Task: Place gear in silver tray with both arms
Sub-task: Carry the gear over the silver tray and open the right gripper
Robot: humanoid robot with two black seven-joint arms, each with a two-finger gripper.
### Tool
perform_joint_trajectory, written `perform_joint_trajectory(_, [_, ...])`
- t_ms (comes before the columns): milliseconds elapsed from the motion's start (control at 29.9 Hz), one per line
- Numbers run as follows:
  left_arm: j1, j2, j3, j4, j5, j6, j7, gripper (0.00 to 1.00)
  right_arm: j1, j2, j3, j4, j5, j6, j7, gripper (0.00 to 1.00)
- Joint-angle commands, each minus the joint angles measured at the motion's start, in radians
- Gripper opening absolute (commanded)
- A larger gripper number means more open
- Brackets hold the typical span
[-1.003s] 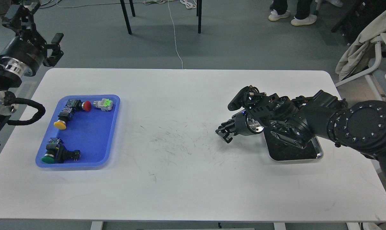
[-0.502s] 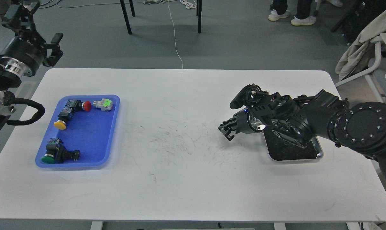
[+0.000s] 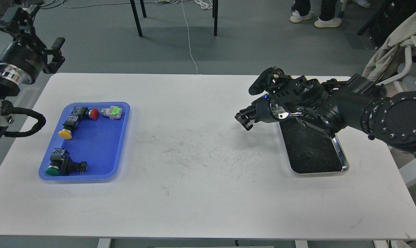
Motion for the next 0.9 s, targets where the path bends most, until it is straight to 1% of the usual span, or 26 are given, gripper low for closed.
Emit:
perform_joint_trajectory(0, [0.000,-0.002,0.000,0.000,0.000,0.001,0.000,0.99,0.008,-0.074,-0.003,0.010,-0.001,0.020,0.003,0.01])
perform_joint_trajectory(67, [0.002,-0.002,0.000,0.000,0.000,0.001,0.000,0.99,0.008,-0.113,-0.006,0.024,-0.001,0.020,0.003,0.01])
perform_joint_trajectory(234, [0.002,-0.002,0.000,0.000,0.002,0.001,0.001,0.99,0.008,-0.209,-0.008,0.141,-0.013,0.020,0.003,0.01])
perform_joint_trajectory(334, [0.002,-0.002,0.000,0.000,0.002,0.001,0.000,0.99,0.006,-0.244,-0.012,0.188,-0.016,0.020,0.003,0.01])
perform_joint_trajectory(635, [0.014,-0.001,0.000,0.000,0.002,0.001,0.000,0.99,-0.021,-0.322,-0.023,0.231,-0.047,0.018,0.003,0.01])
perform_joint_trajectory(869, [0.016,-0.002,0.000,-0.001,0.002,0.005,0.000,0.99,-0.064,-0.333,-0.023,0.228,-0.065,0.018,0.003,0.01])
